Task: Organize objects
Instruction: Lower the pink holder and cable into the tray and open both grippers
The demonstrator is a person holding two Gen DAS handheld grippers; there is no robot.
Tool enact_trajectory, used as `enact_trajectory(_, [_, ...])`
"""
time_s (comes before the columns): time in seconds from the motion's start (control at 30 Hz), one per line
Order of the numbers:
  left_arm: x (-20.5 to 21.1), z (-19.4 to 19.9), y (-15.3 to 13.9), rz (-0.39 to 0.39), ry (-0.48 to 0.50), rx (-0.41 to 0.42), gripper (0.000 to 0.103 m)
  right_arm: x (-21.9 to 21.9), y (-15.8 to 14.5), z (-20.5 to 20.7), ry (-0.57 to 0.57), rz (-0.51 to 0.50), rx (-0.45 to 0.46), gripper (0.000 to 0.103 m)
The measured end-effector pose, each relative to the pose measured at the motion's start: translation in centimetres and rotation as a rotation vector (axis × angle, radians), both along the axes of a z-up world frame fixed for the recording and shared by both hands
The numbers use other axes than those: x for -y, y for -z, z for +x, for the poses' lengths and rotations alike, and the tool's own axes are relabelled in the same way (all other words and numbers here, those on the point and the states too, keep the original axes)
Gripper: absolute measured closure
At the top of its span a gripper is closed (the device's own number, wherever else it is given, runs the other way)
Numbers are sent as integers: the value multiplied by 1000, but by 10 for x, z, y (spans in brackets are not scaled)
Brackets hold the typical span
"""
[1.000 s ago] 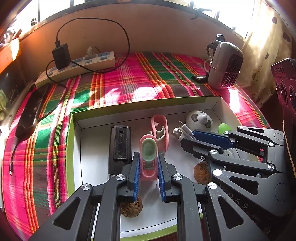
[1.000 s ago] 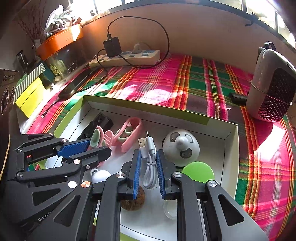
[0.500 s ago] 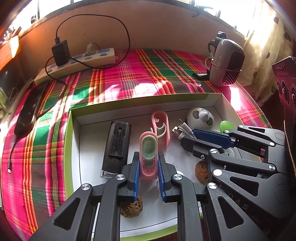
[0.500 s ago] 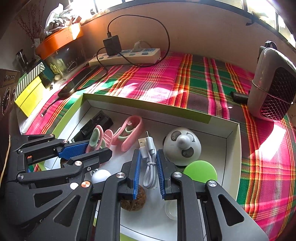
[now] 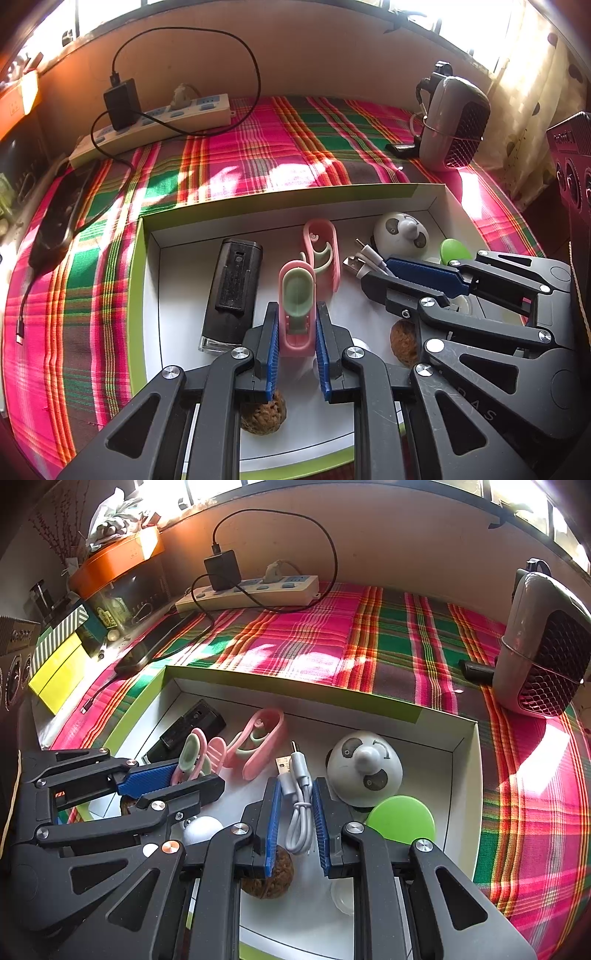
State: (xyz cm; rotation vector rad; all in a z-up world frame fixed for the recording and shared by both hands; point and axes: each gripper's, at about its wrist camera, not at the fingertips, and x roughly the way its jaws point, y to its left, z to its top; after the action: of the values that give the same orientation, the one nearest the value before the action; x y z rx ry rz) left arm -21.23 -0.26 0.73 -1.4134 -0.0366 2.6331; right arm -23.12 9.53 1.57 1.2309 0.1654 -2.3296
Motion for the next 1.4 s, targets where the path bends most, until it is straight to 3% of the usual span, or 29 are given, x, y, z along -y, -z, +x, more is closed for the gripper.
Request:
enact_trajectory(0.93, [2, 10, -6, -18, -12, -33, 78, -10, -4, 9, 23, -36, -6, 82])
enact_trajectory(1.4, [3, 27, -12, -23, -52, -54, 78, -11, -16, 30, 61, 6, -81, 81])
